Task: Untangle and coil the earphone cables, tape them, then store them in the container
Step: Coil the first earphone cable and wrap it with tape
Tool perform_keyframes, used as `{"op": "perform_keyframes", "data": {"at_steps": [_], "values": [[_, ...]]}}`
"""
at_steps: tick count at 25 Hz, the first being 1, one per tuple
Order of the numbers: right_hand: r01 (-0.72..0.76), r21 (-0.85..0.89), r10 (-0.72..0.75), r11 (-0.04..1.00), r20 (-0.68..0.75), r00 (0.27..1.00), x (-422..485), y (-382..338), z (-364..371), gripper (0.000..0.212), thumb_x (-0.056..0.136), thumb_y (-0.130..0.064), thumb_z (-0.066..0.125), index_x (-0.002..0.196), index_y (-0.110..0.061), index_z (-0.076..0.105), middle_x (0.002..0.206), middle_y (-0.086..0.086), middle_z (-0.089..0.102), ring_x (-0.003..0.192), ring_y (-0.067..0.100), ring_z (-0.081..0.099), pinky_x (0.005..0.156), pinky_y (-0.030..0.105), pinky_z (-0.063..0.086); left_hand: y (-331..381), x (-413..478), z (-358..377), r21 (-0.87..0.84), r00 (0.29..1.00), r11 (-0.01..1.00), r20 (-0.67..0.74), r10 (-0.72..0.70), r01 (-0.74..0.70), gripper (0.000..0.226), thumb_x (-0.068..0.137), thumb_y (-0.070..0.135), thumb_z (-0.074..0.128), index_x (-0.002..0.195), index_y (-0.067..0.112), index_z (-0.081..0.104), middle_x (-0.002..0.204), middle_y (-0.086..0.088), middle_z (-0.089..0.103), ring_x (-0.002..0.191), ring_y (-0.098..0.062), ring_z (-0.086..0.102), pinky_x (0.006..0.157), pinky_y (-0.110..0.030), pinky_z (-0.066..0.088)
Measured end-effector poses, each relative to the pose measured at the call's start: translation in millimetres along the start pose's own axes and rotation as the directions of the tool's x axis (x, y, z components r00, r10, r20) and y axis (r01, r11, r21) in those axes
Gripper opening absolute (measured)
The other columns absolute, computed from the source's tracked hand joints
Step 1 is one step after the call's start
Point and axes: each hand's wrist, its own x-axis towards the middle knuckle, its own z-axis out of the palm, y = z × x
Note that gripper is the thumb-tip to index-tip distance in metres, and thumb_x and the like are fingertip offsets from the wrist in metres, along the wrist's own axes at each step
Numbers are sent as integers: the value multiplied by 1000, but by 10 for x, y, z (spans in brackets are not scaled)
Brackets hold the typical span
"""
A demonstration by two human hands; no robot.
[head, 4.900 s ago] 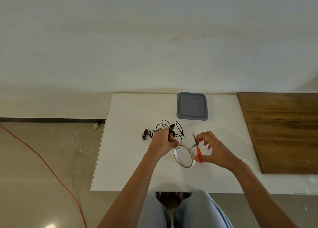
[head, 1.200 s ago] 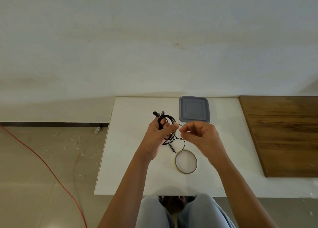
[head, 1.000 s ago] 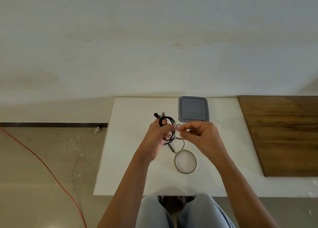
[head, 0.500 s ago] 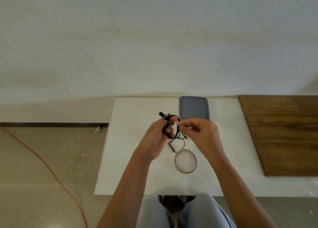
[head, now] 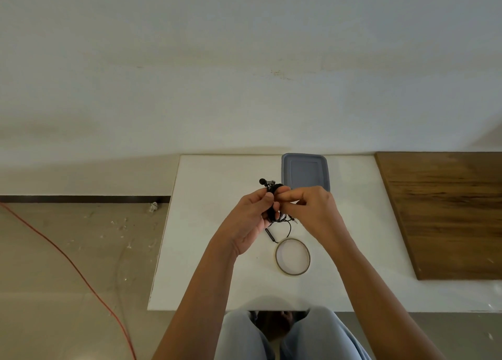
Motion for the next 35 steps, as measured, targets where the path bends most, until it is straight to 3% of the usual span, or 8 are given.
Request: {"op": "perform_keyframes", "data": {"at_steps": [4, 9, 12, 15, 19, 22, 28, 35], "values": [[-7, 95, 5, 995, 18, 1000, -7, 69, 57, 23, 85, -14, 68, 82, -36, 74, 75, 4, 70, 58, 6, 50, 59, 15, 43, -2, -21, -9, 36, 1000, 999, 23, -5, 4, 27, 101, 6, 39, 113, 6, 62, 95, -4, 59, 64, -2, 53, 71, -16, 50], [-110, 228, 92, 967, 89, 992, 16, 169, 114, 34, 93, -33, 57, 63, -26, 70, 63, 6, 58, 61, 12, 47, 66, 32, 42, -31, -24, -42, 234, 999, 972, 31, 12, -19, 27, 102, 7, 39, 121, 5, 59, 86, -1, 57, 70, -6, 54, 82, -21, 49], [-194, 334, 172, 923, 95, 981, 1, 176, 160, 44, 90, -47, 56, 70, -11, 72, 67, 16, 60, 66, 18, 52, 72, 36, 48, -59, -35, -50, 394, 999, 918, 24, 39, -45, 25, 101, 13, 44, 119, 10, 61, 79, 0, 58, 77, -15, 53, 91, -33, 48], [-271, 411, 260, 871, 85, 962, -31, 169, 216, 38, 91, -40, 59, 75, -8, 73, 65, 9, 65, 67, 11, 63, 82, 29, 52, -67, -46, -17, 553, 997, 830, 13, 78, -72, 23, 100, 22, 48, 117, 24, 63, 94, -12, 66, 86, -28, 60, 96, -42, 49], [-328, 591, 300, 737, 150, 942, -61, 142, 240, 27, 90, -26, 63, 71, -9, 71, 51, -1, 57, 51, 5, 57, 72, 24, 47, -51, -60, 17, 653, 998, 755, 17, 66, -61, 20, 98, 30, 50, 113, 30, 63, 103, -8, 70, 98, -31, 64, 92, -46, 51], [-334, 645, 303, 687, 164, 939, -52, 151, 245, 23, 90, -18, 62, 78, 0, 70, 51, 2, 53, 49, 8, 53, 69, 26, 45, -38, -62, 21, 663, 998, 747, 14, 57, -52, 20, 96, 29, 54, 113, 27, 64, 103, -3, 71, 98, -26, 66, 92, -45, 52], [-336, 756, 286, 561, 203, 936, -28, 207, 201, 24, 90, -19, 60, 78, -8, 77, 79, 16, 64, 78, 22, 55, 77, 29, 45, -53, -105, 68, 526, 992, 851, -105, 72, -6, 32, 88, 33, 66, 116, 19, 60, 107, 4, 69, 96, -16, 68, 93, -35, 53], [-275, 805, 260, 525, 156, 953, -74, 173, 256, 22, 94, -17, 56, 86, -4, 72, 61, 1, 64, 56, 7, 56, 62, 18, 47, -104, -56, 210, 516, 929, 855, -342, 143, 58, 32, 95, 44, 48, 94, 14, 58, 84, 5, 60, 75, -8, 55, 70, -25, 46]]}}
